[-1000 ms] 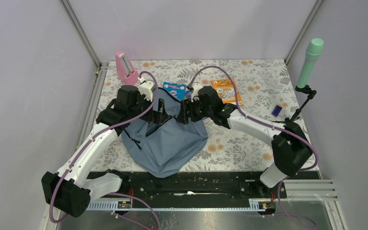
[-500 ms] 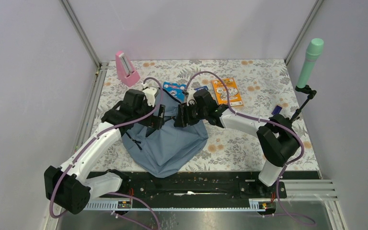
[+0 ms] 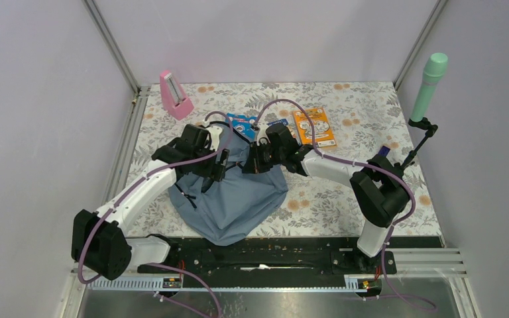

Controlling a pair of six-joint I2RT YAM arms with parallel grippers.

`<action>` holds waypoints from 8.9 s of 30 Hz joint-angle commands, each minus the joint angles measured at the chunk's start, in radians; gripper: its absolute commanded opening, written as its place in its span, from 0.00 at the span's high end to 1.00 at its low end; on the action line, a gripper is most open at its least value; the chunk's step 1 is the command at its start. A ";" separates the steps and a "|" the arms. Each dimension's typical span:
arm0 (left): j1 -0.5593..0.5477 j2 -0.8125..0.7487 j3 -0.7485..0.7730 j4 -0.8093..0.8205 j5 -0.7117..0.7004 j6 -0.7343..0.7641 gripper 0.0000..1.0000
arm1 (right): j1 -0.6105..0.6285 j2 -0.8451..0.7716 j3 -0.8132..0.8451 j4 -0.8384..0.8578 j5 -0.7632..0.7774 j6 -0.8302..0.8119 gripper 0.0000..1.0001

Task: Pack the student bag
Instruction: Zip the student bag at the center of the board.

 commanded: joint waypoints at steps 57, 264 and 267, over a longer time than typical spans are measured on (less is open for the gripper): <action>-0.002 0.050 0.021 0.007 0.050 0.010 1.00 | 0.128 0.091 0.097 -0.028 0.194 -0.052 1.00; 0.180 -0.248 -0.312 0.219 0.425 -0.527 0.84 | 0.529 -0.183 0.156 -0.075 0.458 -0.118 1.00; 0.176 -0.273 -0.335 0.272 0.404 -0.566 1.00 | 0.529 -0.182 0.160 -0.097 0.440 -0.162 1.00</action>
